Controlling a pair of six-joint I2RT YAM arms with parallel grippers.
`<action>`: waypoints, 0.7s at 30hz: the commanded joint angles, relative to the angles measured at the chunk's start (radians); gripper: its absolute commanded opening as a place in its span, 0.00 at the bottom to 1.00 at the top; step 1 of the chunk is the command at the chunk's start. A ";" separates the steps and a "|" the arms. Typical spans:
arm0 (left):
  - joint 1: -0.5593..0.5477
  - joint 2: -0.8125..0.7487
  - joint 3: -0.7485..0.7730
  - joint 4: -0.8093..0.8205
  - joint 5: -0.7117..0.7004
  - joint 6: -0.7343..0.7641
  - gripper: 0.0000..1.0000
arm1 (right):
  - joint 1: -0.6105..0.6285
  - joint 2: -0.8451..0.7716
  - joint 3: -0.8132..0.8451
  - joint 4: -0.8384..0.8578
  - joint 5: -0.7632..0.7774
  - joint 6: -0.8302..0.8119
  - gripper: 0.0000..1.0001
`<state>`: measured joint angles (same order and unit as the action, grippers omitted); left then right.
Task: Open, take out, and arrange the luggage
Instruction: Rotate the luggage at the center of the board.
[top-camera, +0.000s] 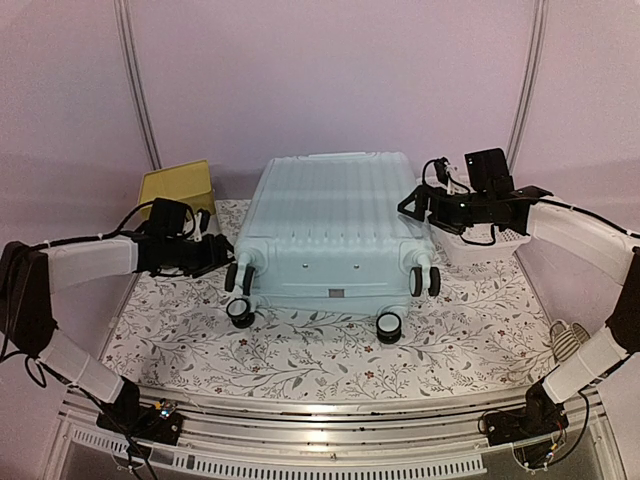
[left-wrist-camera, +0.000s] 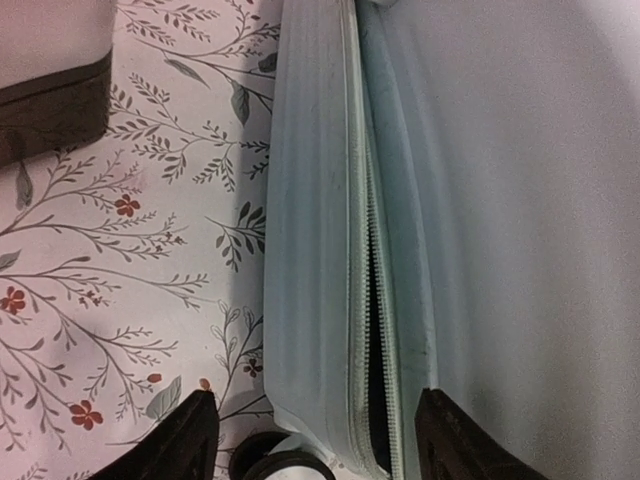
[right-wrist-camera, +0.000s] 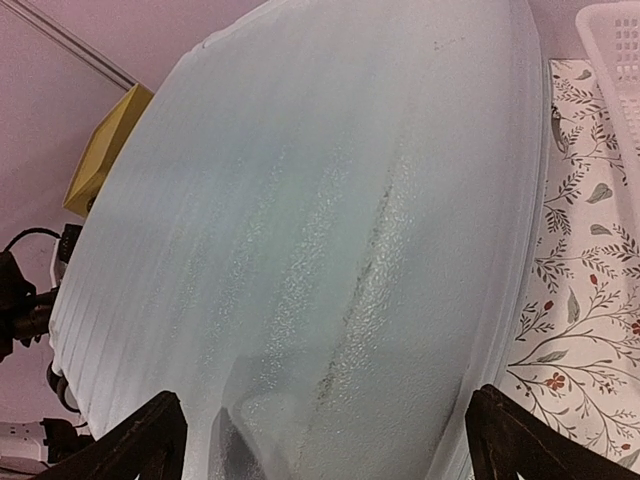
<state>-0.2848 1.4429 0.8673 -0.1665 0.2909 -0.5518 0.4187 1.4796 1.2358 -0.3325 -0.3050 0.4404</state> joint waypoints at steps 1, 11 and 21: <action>-0.007 0.046 -0.023 0.084 0.099 0.022 0.69 | 0.004 0.019 -0.012 0.024 -0.023 -0.006 0.99; -0.115 0.069 -0.032 0.052 0.130 0.076 0.69 | 0.004 0.113 0.019 0.026 -0.148 -0.017 1.00; -0.336 -0.059 -0.111 -0.025 0.039 0.014 0.69 | 0.015 0.242 0.163 -0.034 -0.252 -0.104 0.95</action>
<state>-0.4263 1.4330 0.8085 -0.0933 0.1585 -0.5243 0.3782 1.6222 1.3483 -0.3786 -0.4061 0.4019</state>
